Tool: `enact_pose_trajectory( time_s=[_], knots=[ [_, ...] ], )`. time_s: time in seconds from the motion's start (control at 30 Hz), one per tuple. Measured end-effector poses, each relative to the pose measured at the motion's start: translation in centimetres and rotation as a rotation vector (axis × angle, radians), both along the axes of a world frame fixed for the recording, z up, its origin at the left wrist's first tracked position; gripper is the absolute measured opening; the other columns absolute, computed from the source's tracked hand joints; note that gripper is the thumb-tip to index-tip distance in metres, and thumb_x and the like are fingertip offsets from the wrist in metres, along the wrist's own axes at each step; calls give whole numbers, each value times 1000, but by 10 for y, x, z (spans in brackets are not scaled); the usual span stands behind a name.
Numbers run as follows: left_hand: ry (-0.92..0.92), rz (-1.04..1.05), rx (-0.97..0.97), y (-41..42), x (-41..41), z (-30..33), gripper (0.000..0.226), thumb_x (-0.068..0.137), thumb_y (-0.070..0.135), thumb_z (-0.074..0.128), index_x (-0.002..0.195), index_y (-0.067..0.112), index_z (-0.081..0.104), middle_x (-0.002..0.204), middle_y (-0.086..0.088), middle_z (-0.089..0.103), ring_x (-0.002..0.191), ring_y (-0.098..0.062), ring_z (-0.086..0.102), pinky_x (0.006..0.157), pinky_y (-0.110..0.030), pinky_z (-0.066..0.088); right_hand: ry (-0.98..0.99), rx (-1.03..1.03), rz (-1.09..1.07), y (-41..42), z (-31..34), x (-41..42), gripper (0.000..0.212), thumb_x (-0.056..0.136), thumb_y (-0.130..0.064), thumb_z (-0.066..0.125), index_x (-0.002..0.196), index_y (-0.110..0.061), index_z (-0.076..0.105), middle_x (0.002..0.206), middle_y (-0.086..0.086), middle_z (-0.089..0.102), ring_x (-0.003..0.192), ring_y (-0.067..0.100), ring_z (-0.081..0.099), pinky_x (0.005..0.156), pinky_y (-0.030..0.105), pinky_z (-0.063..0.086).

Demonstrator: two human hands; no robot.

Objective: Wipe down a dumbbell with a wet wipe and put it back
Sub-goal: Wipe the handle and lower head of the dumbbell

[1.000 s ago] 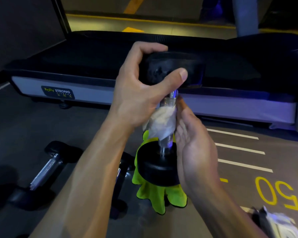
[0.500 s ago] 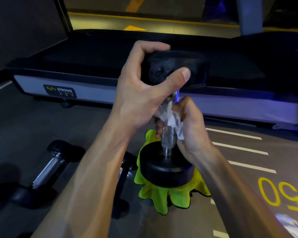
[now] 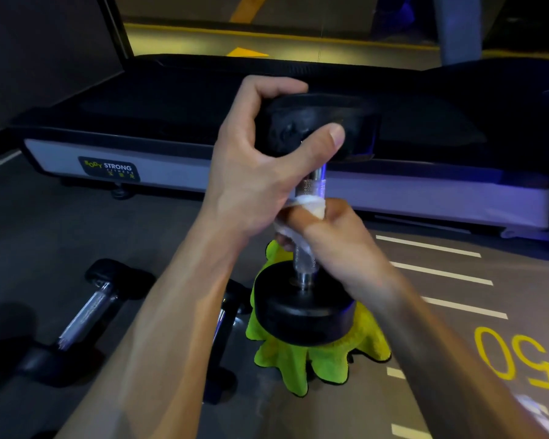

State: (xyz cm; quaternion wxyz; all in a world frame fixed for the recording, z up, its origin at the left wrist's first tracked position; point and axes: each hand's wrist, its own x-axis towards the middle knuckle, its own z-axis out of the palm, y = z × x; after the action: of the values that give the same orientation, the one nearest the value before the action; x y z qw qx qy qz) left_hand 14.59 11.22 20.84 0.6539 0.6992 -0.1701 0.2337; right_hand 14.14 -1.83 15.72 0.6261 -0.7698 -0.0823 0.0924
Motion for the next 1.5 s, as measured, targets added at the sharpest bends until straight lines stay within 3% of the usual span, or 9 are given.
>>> enact_pose_trajectory(
  time_s=[0.17,0.27,0.43,0.57,0.7,0.93,1.13,1.4,1.5],
  knots=[
    [-4,3,11,-2,0,0,50,82,33,83,121,16,58,108,1,66,94,-9,68,82,-26,54,-279,-105,-268,18,-7,-12,18,92,-33,67,93,-15,62,75,-7,69,71,11,66,67,33,53],
    [-15,2,3,-2,-2,0,48,80,33,84,119,18,58,108,1,66,94,-10,67,83,-28,54,-59,20,27,-1,1,-6,31,97,-26,66,71,-9,63,53,-1,58,63,14,63,64,27,46],
    [-3,-6,-15,-1,-1,0,44,83,25,84,118,15,59,104,4,66,90,-5,65,82,-22,52,24,-224,495,-30,0,-3,15,100,-23,66,87,-22,75,79,-14,70,75,5,57,66,12,45],
    [-9,-9,-23,-1,-2,0,45,82,26,84,118,14,58,101,4,65,87,-2,64,81,-20,50,-30,-400,372,-30,-8,-19,10,95,-36,71,100,-37,80,97,-28,76,88,-11,64,80,11,46],
    [-26,-8,-18,-4,-4,-1,47,81,29,85,118,17,59,105,2,65,91,-7,65,83,-23,51,-149,-600,-15,-17,-19,-42,17,91,-49,68,106,-41,70,111,-9,65,114,13,57,99,34,45],
    [-1,10,-22,-1,1,-2,46,85,23,85,121,14,59,110,-2,66,94,-7,67,86,-25,54,-15,-78,166,-28,-19,-26,20,91,-3,73,106,-15,67,92,-15,76,81,3,67,80,23,50],
    [-7,-4,-10,-5,1,0,46,83,21,86,120,12,60,109,-3,66,94,-7,65,85,-22,52,287,116,464,-55,-27,1,52,77,-1,74,128,-9,66,118,11,74,103,16,69,94,23,55],
    [-49,122,29,-15,-3,-2,48,78,38,89,116,22,64,113,-11,68,98,-14,65,86,-28,52,-160,-564,-201,-39,-11,-59,29,83,-49,78,105,-33,70,88,-6,72,89,18,62,67,24,45],
    [-47,129,39,-19,-3,-3,48,78,38,90,116,24,64,112,-11,68,97,-14,66,86,-29,52,-103,-510,-246,-34,-5,-68,36,87,-46,77,121,-35,69,94,-9,72,92,15,60,63,16,41]
  ],
)
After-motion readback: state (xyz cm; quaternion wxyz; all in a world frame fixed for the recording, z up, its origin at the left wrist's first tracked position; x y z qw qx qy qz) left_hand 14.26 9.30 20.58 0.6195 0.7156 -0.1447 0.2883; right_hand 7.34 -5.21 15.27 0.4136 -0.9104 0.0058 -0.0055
